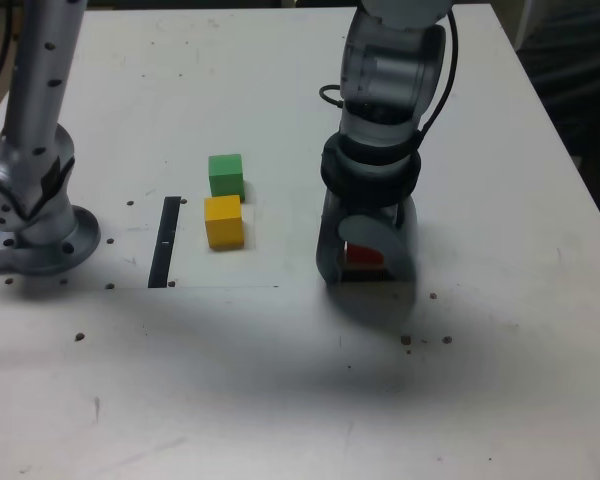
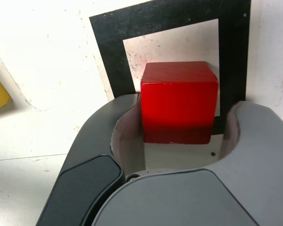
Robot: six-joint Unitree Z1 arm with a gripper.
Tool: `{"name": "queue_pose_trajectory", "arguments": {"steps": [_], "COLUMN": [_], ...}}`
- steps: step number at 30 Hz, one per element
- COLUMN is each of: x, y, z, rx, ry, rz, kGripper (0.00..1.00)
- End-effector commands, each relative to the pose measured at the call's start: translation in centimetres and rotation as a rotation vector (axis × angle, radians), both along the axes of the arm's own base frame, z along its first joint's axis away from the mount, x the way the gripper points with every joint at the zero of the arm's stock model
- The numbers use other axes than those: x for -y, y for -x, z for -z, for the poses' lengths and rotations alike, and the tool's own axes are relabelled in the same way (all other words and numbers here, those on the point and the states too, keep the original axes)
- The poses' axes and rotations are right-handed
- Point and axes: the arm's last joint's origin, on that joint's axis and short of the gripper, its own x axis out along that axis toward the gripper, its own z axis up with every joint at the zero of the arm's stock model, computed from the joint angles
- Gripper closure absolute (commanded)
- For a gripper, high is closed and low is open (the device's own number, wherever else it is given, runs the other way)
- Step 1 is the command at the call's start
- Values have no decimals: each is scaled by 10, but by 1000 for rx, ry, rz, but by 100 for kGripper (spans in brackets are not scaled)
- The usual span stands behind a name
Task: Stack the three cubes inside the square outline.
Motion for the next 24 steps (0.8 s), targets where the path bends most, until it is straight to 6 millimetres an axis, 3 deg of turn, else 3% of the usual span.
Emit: {"name": "queue_pose_trajectory", "arguments": {"steps": [1,14,24], "x": [-1,-11,-26], "y": [2,46,108], "z": [-2,-43,-62], "rx": [6,94,59], "ry": [3,-14,-63], "rz": [-1,-30,-117], "kGripper": [2,1,0]}}
